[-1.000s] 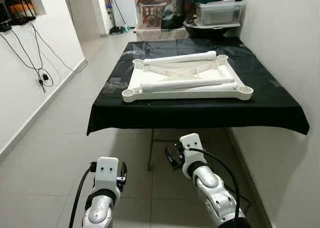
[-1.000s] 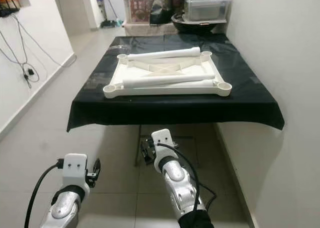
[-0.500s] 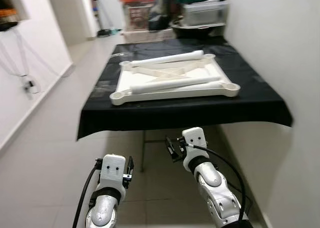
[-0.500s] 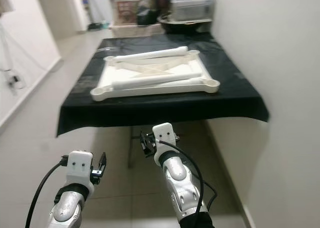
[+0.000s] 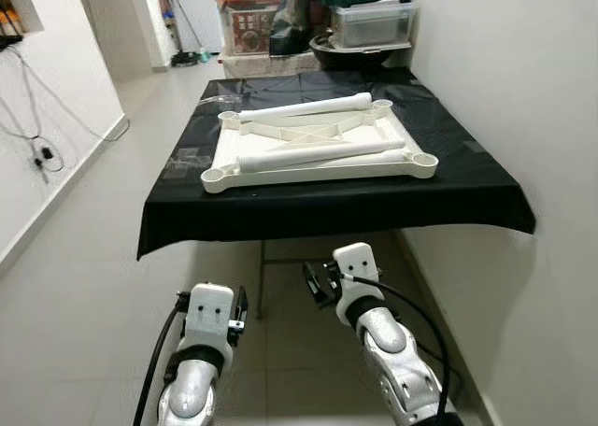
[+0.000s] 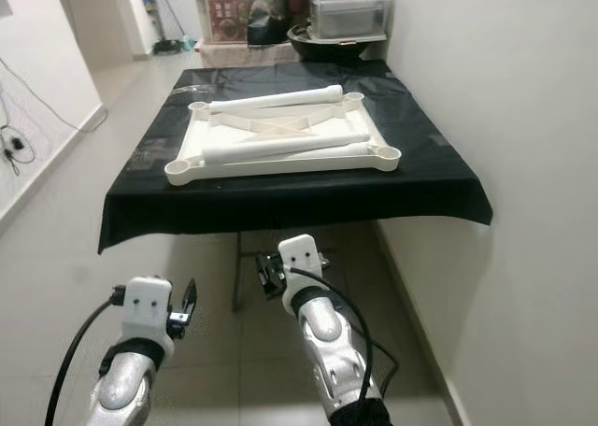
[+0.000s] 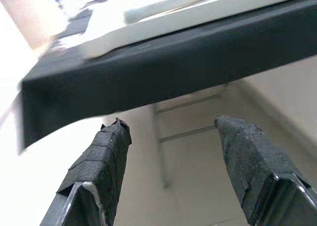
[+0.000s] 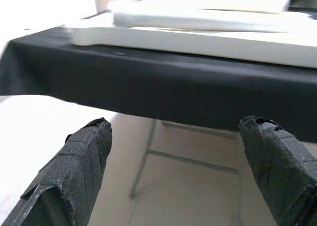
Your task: Building children table
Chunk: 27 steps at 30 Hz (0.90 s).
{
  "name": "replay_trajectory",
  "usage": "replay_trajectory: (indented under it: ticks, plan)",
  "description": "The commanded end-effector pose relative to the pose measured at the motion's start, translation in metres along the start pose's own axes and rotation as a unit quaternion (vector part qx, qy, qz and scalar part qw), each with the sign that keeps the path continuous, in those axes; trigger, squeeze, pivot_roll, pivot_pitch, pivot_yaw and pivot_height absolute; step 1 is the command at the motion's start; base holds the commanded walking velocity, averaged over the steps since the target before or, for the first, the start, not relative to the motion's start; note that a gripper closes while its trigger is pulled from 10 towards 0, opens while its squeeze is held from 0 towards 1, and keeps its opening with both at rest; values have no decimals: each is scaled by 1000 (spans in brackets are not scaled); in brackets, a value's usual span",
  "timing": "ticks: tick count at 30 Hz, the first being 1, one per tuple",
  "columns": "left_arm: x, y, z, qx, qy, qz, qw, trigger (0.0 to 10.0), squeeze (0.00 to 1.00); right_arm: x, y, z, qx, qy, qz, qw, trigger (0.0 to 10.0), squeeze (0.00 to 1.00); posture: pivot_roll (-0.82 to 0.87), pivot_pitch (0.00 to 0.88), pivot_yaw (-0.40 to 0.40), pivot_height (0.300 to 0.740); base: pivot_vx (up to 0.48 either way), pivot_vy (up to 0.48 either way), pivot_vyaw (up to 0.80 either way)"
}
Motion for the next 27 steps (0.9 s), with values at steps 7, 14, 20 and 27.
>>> replay_trajectory:
  ticks: [7,14,20,27]
  plan:
    - [0,-2,1,-4,2,4,1000,10000,0,0,-1,6,1,8,-4,1000,10000,0,-92,0,57,740,0,0,-229]
    - [-1,8,6,0,20,-24,1000,10000,0,0,7,5,-1,0,-29,1000,10000,0,-92,0,57,740,0,0,0]
    - [0,11,7,4,23,-32,999,10000,0,1,10,1,-5,-11,-38,999,10000,0,-92,0,57,740,0,0,0]
    - [-2,20,10,3,29,-47,998,10000,0,-5,20,-12,-4,-36,-51,998,10000,0,-97,0,63,740,0,0,0]
Point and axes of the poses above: a point about 5 cm out from each wrist's last joint towards the gripper, its own x axis pointing back from the gripper into the wrist, its own y axis along the axis of the wrist's last joint, z = x × y, the point moved 3 cm from there along -x, pointing out of the wrist towards the gripper, and after that the axes turned 12 degrees about x, right-handed, at the moved point
